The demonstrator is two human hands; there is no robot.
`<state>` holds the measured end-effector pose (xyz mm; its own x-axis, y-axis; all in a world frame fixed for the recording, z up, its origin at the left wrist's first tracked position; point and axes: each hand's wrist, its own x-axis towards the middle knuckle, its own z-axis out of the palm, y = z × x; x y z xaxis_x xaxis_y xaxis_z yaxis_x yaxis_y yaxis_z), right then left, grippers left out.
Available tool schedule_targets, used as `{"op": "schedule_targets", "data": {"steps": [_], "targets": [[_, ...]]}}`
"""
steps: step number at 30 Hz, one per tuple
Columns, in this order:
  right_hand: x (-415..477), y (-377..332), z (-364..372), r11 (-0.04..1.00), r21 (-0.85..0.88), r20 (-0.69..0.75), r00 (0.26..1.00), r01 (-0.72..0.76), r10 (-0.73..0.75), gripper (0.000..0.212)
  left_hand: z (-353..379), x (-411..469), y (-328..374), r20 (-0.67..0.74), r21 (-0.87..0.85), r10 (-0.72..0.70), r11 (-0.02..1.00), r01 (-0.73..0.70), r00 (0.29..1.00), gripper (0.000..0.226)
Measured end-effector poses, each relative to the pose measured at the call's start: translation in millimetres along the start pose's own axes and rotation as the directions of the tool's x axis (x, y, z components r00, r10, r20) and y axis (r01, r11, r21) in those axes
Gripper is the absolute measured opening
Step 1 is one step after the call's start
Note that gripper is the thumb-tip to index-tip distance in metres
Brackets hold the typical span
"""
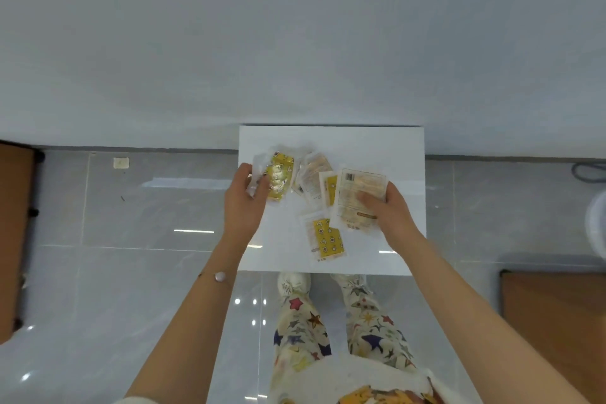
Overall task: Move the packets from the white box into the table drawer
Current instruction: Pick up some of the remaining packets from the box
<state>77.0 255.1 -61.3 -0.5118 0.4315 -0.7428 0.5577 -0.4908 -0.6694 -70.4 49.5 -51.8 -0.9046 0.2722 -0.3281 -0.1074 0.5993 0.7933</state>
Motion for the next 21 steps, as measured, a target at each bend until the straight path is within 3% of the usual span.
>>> {"op": "schedule_targets", "data": {"steps": [2,6,16,21], "targets": [[-16,-13,4,0.999,0.033,0.003,1.0,-0.003,0.003,0.028,-16,-17,8,-0.008,-0.152,-0.107,0.983,0.104,0.994,0.005],[-50,-41,10,0.999,-0.038,0.013,1.0,0.027,-0.027,0.027,-51,-57,26,-0.057,-0.371,-0.191,0.915,0.157,0.98,0.01],[-146,-104,65,0.899,-0.37,0.288,0.949,0.233,-0.127,0.03,-143,-185,40,-0.232,-0.607,-0.36,0.779,0.155,0.904,0.022],[-187,-104,122,0.824,-0.46,0.448,0.888,0.33,-0.105,0.037,-187,-260,17,-0.338,-0.706,-0.485,0.697,0.123,0.807,0.036]]}}
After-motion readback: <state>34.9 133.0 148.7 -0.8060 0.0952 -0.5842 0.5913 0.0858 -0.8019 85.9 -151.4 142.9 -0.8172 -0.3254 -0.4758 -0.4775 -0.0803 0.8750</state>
